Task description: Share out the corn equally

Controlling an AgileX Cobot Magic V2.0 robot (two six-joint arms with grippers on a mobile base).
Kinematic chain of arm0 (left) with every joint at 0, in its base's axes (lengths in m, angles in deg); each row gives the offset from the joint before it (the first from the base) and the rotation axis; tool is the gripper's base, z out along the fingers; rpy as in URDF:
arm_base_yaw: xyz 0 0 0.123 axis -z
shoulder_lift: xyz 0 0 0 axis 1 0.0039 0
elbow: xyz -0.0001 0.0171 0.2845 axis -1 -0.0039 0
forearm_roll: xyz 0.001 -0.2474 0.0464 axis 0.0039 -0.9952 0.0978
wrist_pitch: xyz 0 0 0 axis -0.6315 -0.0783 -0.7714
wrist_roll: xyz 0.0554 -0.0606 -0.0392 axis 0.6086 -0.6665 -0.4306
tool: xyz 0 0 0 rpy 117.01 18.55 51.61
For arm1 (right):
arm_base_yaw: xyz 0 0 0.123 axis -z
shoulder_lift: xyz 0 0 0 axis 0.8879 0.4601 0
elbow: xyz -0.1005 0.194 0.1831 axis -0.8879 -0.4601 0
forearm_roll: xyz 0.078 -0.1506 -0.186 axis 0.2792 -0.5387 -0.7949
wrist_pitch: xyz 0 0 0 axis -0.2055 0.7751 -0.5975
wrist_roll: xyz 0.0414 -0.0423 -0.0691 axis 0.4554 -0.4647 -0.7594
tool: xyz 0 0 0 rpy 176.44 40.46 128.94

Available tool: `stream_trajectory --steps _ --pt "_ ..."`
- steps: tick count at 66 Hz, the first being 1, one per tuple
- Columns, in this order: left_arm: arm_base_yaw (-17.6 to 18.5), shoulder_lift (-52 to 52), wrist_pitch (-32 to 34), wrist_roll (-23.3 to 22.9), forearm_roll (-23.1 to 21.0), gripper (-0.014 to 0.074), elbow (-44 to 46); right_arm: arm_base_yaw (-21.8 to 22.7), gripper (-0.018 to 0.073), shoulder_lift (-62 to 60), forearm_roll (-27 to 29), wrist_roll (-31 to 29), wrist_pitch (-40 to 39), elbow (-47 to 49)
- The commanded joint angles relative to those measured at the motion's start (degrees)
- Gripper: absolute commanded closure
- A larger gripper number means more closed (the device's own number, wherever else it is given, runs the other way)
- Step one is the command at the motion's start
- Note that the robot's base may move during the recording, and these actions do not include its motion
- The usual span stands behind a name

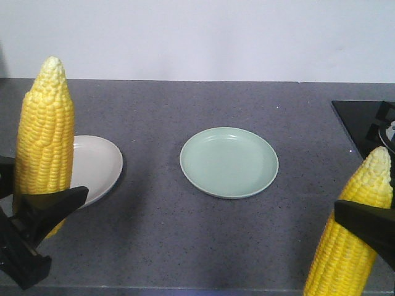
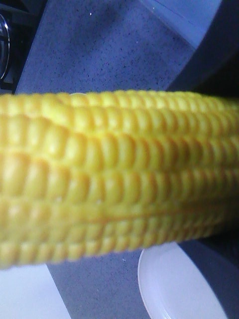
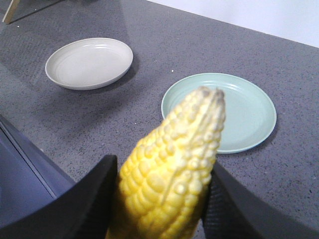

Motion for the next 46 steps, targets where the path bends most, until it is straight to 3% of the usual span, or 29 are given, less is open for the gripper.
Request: stream_trajectory --steps 1,46 --pt "0.1 -0.4 4.4 -0.4 -0.4 0.0228 1.6 0.1 0.0326 0.1 1.8 -0.4 -3.3 1.5" --pt "0.1 -0.4 4.4 -0.4 -0.4 0.0228 1.6 0.1 0.0326 0.1 1.8 -0.4 -3.3 1.5"
